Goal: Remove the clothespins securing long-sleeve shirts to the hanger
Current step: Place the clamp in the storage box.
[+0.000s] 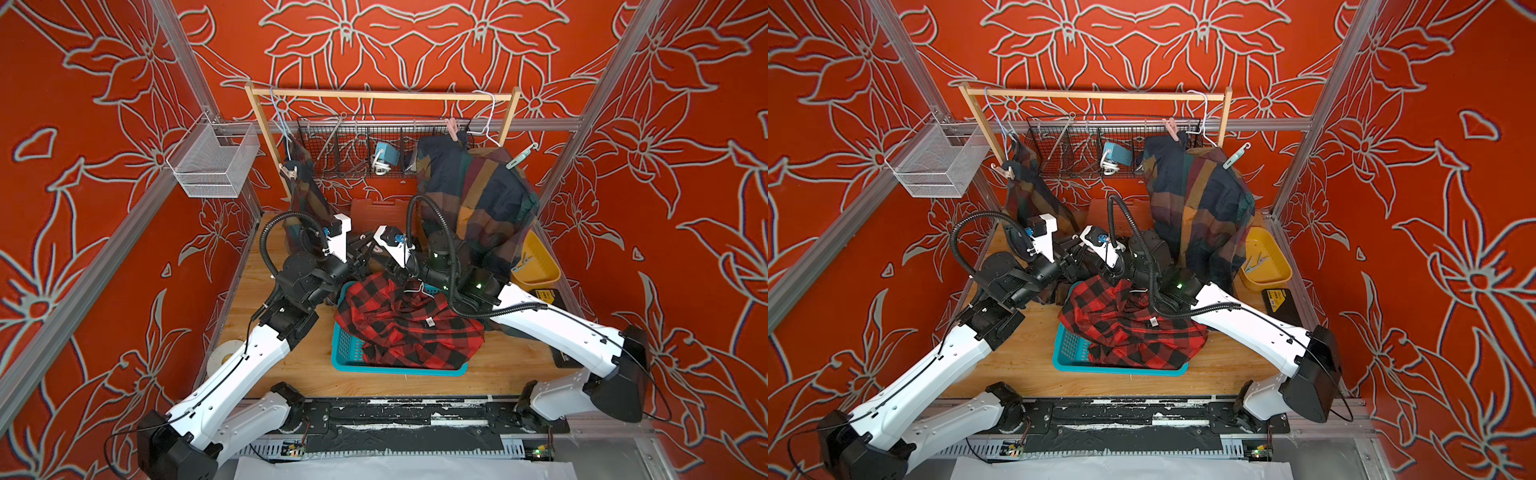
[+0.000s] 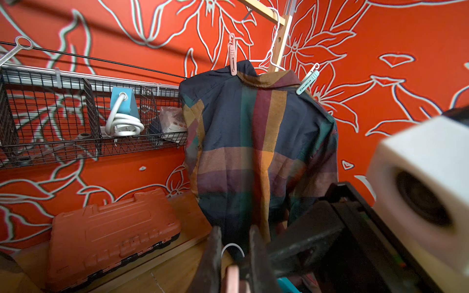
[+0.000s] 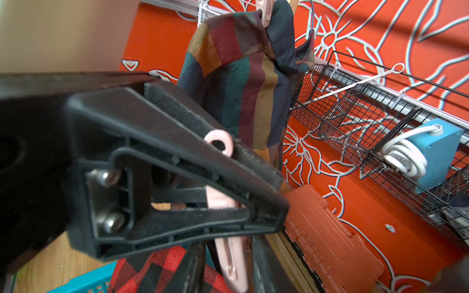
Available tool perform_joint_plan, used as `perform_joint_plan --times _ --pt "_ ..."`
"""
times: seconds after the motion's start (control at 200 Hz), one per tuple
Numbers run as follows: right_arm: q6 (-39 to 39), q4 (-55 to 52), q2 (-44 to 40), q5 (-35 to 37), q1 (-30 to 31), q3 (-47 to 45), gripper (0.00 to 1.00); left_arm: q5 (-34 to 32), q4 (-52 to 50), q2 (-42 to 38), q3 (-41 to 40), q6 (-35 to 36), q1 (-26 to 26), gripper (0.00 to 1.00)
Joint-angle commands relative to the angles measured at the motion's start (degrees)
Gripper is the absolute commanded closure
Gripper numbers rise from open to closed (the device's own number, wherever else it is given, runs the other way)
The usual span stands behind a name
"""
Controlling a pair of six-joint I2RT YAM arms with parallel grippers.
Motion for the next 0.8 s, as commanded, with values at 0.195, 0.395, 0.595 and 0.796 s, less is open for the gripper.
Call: perform_joint_plan --times 0.195,0.395,0.595,0.796 --pt "-1.11 2.00 2.47 2.69 0.51 3.07 0.68 4.43 1.65 0.15 0.58 -0.98 -0.85 1.00" --pt "-1.48 1.92 2.47 3.36 0.50 2.95 0.89 4.40 1.34 0.24 0.58 -0.76 -0.86 1.00" --pt "-1.74 1.53 1.22 4.89 0.50 2.40 1.00 3.74 0.77 0.49 0.67 -0.20 -0.84 1.00" --pt "-1.76 0.27 -0.70 6.00 0.50 0.80 1.00 2.58 0.31 0.15 1.17 0.66 -0.81 0.67"
